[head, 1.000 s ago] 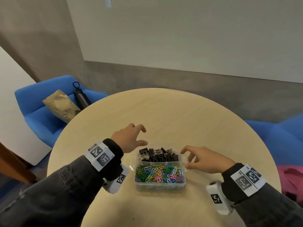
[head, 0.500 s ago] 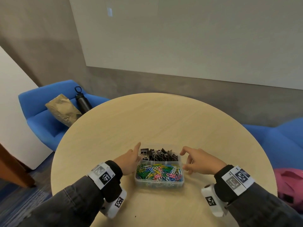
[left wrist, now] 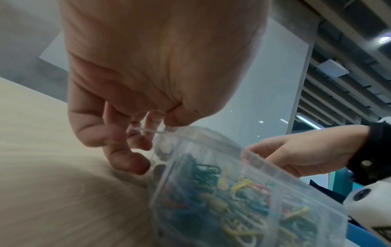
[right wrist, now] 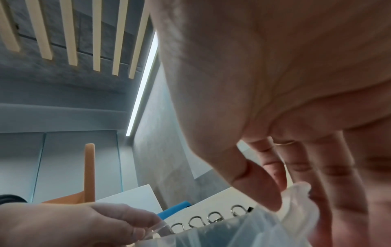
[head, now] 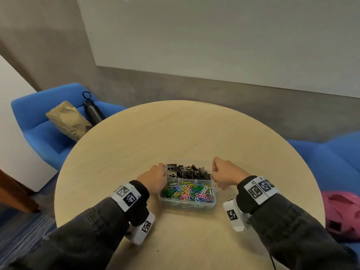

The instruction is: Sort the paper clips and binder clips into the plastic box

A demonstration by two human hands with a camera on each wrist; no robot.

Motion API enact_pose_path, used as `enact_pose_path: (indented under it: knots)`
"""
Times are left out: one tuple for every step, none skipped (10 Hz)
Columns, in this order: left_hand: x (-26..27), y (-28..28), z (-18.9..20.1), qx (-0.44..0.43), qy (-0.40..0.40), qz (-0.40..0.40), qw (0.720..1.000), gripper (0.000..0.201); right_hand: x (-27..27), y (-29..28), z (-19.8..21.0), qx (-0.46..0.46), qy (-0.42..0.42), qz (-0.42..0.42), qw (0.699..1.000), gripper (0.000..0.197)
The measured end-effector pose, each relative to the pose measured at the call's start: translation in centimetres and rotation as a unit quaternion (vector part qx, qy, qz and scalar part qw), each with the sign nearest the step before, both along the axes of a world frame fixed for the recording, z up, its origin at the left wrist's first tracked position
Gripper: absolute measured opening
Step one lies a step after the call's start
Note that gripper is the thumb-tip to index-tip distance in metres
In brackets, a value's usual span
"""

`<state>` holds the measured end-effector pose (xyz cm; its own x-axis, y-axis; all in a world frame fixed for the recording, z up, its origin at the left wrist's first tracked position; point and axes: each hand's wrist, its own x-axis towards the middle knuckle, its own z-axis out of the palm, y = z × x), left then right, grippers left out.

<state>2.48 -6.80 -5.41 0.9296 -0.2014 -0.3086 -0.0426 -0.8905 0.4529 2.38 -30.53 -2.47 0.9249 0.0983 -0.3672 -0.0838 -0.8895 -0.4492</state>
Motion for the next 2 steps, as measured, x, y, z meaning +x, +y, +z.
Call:
enact_pose_path:
  knots:
    - [-0.01,0.3,-0.18,0.002,0.009,0.006,1.0,0.038,0.85,0.14,-0.51,-0.01,0.018,0.009,1.0,0.007]
    - [-0.47,0.67,0.32,-0.023,0.009,0.011,1.0,0.047,1.42,-0.36,0.03,-0.023,0.024,0.028,0.999,0.012]
